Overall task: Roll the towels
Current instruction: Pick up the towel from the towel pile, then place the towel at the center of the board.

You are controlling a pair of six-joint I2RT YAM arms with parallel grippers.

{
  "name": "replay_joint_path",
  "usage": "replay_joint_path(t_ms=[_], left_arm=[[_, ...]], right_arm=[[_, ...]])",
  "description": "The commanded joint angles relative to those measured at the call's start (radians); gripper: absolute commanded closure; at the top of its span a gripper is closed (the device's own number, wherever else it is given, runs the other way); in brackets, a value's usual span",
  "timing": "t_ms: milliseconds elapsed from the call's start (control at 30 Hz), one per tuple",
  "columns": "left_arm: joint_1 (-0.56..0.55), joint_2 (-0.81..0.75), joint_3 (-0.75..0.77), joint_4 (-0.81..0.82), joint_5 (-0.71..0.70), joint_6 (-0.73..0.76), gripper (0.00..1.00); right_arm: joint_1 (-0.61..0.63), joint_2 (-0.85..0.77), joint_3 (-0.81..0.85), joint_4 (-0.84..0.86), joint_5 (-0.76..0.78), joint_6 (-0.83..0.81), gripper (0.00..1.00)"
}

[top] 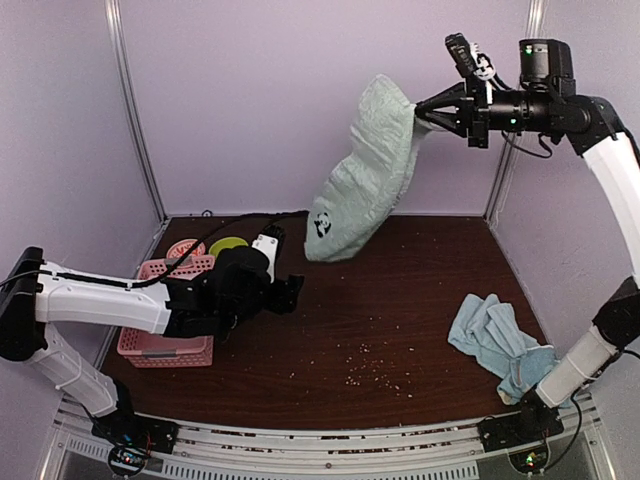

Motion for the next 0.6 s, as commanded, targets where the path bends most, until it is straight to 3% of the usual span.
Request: replay_joint_path(t_ms=[0, 200, 267, 333, 400, 467, 567], left_arm=[[0.001, -0.036, 0.019, 0.017, -0.081, 0.060, 0.29], [0.005, -0.067, -0.007, 0.000, -0.094, 0.105, 0.29], [0.016, -0.063, 0.004, -0.036, -0.091, 0.104, 0.29], [0.048, -0.054, 0.021, -0.073, -0.049, 0.075, 0.30], [0.116, -0.032, 0.048, -0.127, 0.031, 0.011, 0.22], [0.201, 0.015, 0.084, -0.191, 0.128, -0.063, 0.18], [0.293, 0.091, 0.146, -0.242, 0.261, -0.079, 0.25]], right_arm=[[0.004, -0.127, -0.330, 0.007, 0.027, -0.055, 1.00], [-0.002, -0.304, -0.934, -0.107, 0.280, -0.317, 1.00], [-0.016, -0.336, -1.079, -0.158, 0.340, -0.411, 0.82], [-0.037, -0.359, -1.149, -0.204, 0.347, -0.476, 0.67], [-0.063, -0.361, -1.150, -0.213, 0.318, -0.476, 0.61], [-0.077, -0.326, -1.110, -0.159, 0.301, -0.391, 0.53], [-0.080, -0.221, -1.069, -0.009, 0.334, -0.205, 0.50]])
